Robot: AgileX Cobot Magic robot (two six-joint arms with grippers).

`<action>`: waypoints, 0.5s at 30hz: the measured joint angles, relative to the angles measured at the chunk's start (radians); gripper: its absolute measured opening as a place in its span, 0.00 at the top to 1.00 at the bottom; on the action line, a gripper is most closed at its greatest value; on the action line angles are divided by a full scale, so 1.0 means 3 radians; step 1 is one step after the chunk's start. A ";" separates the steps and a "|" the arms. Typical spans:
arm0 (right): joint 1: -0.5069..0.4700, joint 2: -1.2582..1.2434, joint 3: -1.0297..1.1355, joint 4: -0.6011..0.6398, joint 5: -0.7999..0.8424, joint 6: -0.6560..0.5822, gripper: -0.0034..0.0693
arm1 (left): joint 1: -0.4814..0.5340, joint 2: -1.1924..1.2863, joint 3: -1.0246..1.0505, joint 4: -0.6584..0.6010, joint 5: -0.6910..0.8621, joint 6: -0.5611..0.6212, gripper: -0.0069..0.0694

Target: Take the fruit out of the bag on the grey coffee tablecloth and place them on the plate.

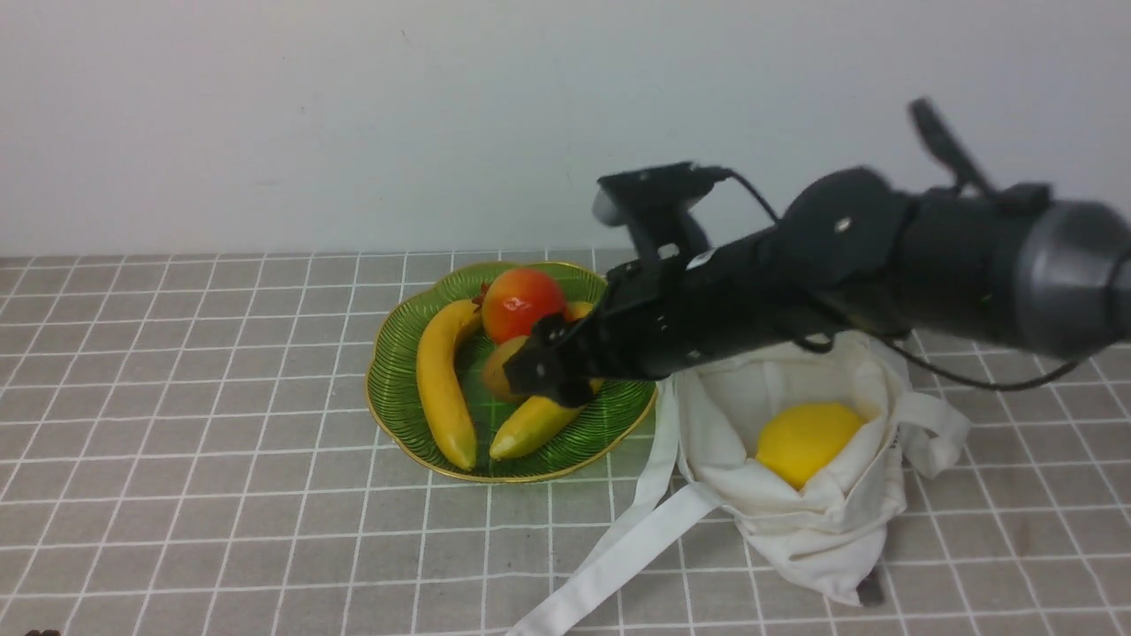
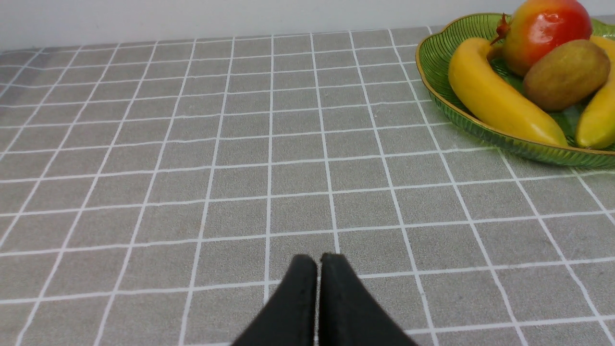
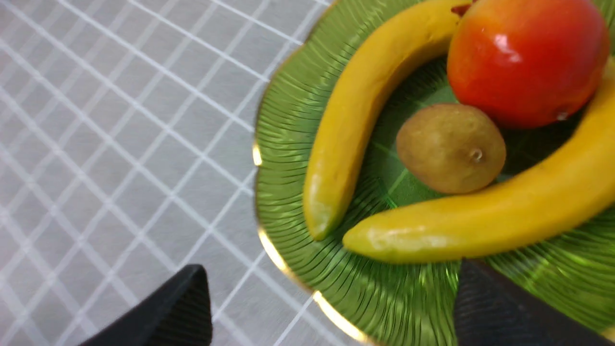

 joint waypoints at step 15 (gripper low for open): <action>-0.1304 -0.1999 0.0004 -0.0468 0.1407 0.0299 0.94 | 0.0000 0.0000 0.0000 0.0000 0.0000 0.0000 0.92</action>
